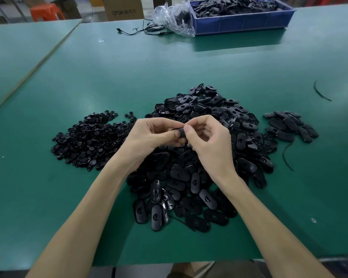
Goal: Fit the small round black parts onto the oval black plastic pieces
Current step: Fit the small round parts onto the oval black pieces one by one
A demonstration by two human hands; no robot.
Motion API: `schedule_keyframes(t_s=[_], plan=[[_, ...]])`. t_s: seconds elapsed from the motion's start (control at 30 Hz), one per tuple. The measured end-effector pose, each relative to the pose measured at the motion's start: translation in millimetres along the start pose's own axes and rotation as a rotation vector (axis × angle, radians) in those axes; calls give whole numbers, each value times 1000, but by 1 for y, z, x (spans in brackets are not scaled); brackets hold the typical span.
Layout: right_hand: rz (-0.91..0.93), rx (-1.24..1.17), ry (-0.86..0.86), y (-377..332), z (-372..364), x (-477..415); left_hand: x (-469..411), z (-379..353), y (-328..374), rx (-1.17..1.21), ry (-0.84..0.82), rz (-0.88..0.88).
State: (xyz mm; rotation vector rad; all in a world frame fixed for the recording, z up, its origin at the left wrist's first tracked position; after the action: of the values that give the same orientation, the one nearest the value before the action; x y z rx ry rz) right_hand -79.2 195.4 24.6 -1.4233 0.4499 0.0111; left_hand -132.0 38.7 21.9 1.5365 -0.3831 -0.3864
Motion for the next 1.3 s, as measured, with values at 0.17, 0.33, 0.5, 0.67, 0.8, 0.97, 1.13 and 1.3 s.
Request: schedule_keyframes(t_s=[0.17, 0.33, 0.5, 0.67, 0.8, 0.97, 1.13, 1.3], plan=[[-66, -80, 6, 9, 1, -3, -4, 7, 9, 101, 154, -80], [-59, 50, -69, 14, -7, -3, -22, -23, 50, 45, 104, -145], [-25, 282, -202, 15, -17, -1, -63, -112, 72, -210, -103, -96], [7, 128, -284, 26, -18, 6, -118, -189, 52, -367, -149, 29], [25, 161, -273, 32, -21, 2, -140, -222, 31, -439, -206, 85], [67, 260, -194, 34, -26, -1, -142, -234, 11, -502, -241, 59], [103, 341, -190, 30, -28, 1, -126, -233, 15, -369, -258, 4], [61, 308, -309, 21, -24, 11, -108, -202, 49, -401, -206, -99]])
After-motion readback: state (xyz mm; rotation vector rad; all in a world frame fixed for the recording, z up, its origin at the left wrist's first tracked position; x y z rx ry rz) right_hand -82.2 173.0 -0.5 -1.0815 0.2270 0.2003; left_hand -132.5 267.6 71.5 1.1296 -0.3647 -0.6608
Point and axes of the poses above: each hand's wrist, its own x-axis away from the middle knuckle, its own z-axis out of the back of the hand, y = z × x, the point moved 7 cm from there along -x, towards the middle knuckle, and after that the axes turned 1 degree about z, right-handed, at the moved point
